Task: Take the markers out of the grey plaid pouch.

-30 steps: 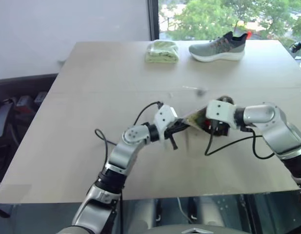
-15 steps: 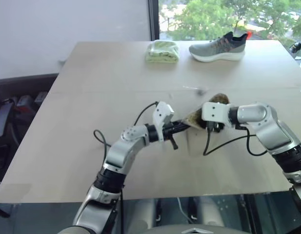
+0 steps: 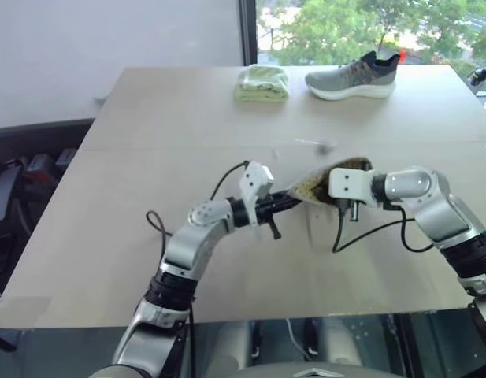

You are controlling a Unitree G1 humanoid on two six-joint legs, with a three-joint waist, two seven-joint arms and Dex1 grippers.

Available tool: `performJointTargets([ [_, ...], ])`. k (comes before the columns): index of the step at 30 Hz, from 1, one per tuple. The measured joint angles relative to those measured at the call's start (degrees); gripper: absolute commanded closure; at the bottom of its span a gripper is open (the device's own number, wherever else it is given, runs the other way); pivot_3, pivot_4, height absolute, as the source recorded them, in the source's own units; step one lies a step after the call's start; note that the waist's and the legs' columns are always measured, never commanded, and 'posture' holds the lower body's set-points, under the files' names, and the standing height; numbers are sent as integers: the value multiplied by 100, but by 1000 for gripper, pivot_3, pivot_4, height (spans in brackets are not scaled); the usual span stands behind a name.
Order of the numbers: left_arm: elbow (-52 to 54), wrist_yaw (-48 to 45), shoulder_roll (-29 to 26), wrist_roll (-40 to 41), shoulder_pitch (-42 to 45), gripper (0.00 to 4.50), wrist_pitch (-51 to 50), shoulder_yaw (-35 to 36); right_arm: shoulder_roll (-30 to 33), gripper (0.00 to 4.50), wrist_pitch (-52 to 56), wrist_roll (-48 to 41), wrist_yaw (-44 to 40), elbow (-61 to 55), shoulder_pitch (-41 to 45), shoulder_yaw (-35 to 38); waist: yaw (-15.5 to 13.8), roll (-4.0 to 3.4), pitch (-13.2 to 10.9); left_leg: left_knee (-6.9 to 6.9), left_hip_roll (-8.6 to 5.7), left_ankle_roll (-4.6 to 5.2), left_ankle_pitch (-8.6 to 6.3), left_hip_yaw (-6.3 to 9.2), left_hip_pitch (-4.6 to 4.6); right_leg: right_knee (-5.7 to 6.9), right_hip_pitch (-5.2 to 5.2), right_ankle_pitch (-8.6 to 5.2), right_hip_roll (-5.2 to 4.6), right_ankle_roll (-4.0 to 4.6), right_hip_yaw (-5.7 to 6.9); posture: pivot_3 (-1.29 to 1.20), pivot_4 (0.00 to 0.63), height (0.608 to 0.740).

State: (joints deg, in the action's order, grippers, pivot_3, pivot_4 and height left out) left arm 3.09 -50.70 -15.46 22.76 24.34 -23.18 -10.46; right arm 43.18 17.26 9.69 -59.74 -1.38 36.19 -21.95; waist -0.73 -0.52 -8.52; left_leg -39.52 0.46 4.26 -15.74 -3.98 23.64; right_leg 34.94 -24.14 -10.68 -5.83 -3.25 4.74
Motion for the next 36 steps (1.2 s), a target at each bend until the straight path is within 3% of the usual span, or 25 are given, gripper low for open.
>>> performJointTargets([
  [14, -227, -210, -76, 437, 56, 4500, -381, 248, 16, 4414, 791, -246, -346, -889, 329, 221, -4, 0, 0, 0, -3, 0, 0, 2, 1, 0, 0, 0, 1, 0, 1, 0, 150, 740],
  [17, -250, -295, -108, 435, 60, 4500, -381, 255, 18, 3226, 760, -250, -410, -892, 329, 207, -2, 0, 0, 0, -5, 0, 0, 2, 1, 1, 0, 0, 1, 0, 1, 0, 150, 740],
  [23, -249, -392, -119, 411, 49, 4500, -355, 203, 47, 224, 690, -270, -629, -956, 329, 101, -2, 0, 0, 0, -4, 0, 0, 2, 1, 0, 0, 0, 1, 0, 1, 0, 150, 740],
  [24, -249, -406, -119, 397, 37, 4500, -347, 194, 45, 61, 619, -219, -612, -948, 329, 37, 0, 0, 0, 0, -5, 0, 0, 1, 0, 1, 0, 0, 1, 0, 1, 0, 150, 740],
  [34, -249, -415, -128, 368, 4, 4500, -347, 136, -432, 61, -233, 414, -283, 85, 525, -423, 14, 0, 0, 0, -5, -4, 3, -1, -2, 1, 0, 0, 3, 0, 0, 0, 150, 740],
  [36, -249, -412, -132, 365, 4, 4500, -348, 136, -517, 574, -428, 498, -216, 270, 534, -453, 12, 1, 0, 0, -4, -5, 3, 0, -2, 1, 0, 0, 4, 0, 0, 0, 150, 740],
])
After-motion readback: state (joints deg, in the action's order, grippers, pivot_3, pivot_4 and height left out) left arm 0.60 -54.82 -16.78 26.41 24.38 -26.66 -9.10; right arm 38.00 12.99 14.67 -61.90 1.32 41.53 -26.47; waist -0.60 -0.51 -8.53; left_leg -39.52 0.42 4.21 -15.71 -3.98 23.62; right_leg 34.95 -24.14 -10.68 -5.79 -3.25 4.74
